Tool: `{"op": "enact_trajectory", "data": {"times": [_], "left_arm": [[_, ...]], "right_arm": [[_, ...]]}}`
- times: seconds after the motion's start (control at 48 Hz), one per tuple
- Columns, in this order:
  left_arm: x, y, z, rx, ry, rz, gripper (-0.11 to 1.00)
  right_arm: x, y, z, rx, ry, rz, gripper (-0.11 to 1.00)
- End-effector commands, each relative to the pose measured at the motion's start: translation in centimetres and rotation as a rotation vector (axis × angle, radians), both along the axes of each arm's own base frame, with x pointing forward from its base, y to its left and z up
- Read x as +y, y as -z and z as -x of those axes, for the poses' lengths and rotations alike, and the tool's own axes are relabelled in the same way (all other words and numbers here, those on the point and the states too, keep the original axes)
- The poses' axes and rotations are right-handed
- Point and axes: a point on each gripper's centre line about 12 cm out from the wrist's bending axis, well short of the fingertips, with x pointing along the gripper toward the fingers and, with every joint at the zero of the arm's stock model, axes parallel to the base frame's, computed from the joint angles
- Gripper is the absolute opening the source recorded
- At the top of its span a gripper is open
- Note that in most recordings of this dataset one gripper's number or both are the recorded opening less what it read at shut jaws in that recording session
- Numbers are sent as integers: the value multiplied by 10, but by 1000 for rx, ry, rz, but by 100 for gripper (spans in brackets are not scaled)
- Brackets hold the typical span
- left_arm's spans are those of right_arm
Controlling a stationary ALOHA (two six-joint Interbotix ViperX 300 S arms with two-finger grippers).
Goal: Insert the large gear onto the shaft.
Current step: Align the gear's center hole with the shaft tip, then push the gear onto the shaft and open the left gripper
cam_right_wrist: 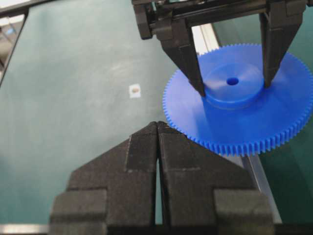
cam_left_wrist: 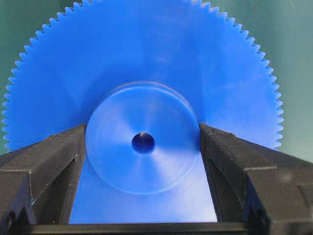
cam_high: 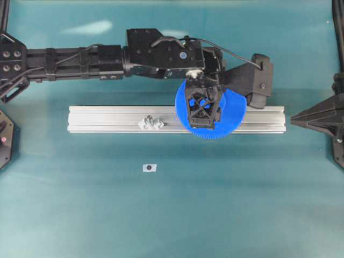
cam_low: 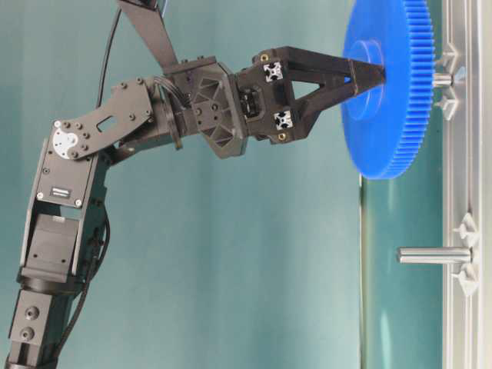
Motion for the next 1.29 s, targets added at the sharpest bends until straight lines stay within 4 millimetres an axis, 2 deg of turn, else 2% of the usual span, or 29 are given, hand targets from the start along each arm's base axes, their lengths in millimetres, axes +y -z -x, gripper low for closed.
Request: {"op": "enact_trajectory", "data": {"times": [0.0,0.5,0.625,1.062,1.27], "left_arm": [[15,-22,0,-54,-23,-14,77],[14,-23,0,-51,-38,-6,77],[11,-23,0,-45,-45,-1,92],[5,-32,0,-51,-42,2,90],[-1,-52,0,-45,-36,4,90]], "right_arm": [[0,-4,-2,-12,4,-9,1],[0,-4,-2,-12,4,-7,1],[0,-4,-2,-12,4,-9,1],[0,-6,-2,-28,6,-18,1],[0,-6,-2,-35,5,-18,1]]}}
